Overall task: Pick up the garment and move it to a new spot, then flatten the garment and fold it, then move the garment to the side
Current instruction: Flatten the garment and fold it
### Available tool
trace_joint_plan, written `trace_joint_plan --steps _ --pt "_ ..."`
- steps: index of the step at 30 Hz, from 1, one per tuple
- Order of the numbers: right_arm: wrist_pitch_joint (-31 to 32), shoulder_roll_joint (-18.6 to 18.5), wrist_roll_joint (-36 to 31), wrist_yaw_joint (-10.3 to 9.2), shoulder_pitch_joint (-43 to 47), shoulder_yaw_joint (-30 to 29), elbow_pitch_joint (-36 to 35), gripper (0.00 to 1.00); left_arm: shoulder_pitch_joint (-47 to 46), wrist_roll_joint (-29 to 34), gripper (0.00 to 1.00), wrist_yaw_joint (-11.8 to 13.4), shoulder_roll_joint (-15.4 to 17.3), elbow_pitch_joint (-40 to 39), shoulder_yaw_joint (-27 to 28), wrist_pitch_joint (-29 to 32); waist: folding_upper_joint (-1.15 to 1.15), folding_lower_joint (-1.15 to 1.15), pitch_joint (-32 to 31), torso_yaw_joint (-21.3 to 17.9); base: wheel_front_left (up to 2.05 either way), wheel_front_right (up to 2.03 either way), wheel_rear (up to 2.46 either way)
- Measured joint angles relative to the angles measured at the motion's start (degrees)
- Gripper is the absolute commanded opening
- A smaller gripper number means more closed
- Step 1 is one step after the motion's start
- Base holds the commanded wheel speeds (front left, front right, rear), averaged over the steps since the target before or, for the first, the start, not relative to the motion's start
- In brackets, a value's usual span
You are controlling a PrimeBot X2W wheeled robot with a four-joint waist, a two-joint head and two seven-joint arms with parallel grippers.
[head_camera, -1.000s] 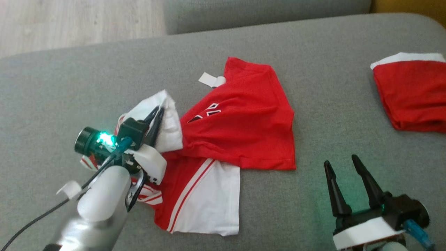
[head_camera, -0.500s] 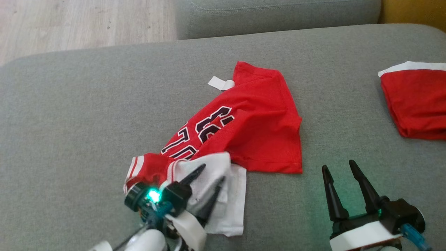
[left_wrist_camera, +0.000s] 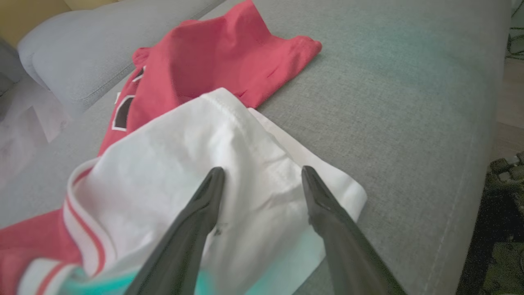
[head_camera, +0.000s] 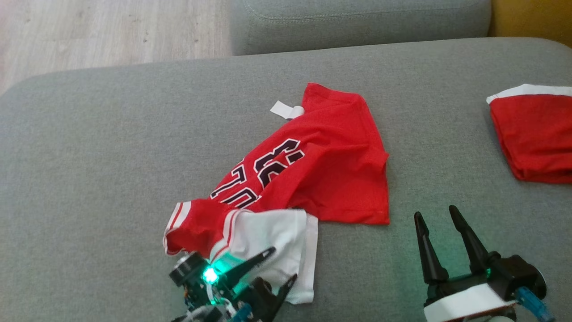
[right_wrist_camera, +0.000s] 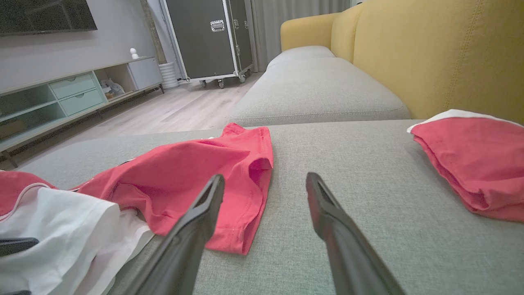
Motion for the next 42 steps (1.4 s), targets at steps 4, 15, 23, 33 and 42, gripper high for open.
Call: trace_joint_plan --steps 4,15,23,33,42 --pt "0.00 0.00 0.03 0.00 0.00 0.15 0.04 1.00 -0.17 2.00 1.00 -0.73 0.12 0.01 -1.94 0.74 0.00 0.00 0.21 -0.42 0.00 0.00 0.00" --pt "0.00 0.00 0.16 0.00 -0.03 -0.23 0.03 1.00 -1.65 3.98 1.00 -1.79 0.52 -1.48 -5.23 2.20 0.00 0.00 0.75 -2.00 0.00 0.00 0.00" --pt "0.00 0.03 0.16 0.00 -0.02 -0.48 -0.01 1.00 -1.55 3.92 1.00 -1.80 3.48 -2.77 -5.43 5.02 0.00 0.00 0.79 -1.92 0.00 0.00 0.00" --pt "0.00 0.03 0.43 0.00 -0.02 -0.40 -0.04 1.00 -1.56 3.32 1.00 -2.22 3.14 0.19 -5.95 5.01 0.00 0.00 1.02 -1.92 0.00 0.00 0.00" --pt "0.00 0.03 0.49 0.00 -0.02 -0.52 -0.07 1.00 -1.66 3.32 1.00 -2.18 2.16 1.97 -6.92 3.82 0.00 0.00 1.09 -1.82 0.00 0.00 0.00"
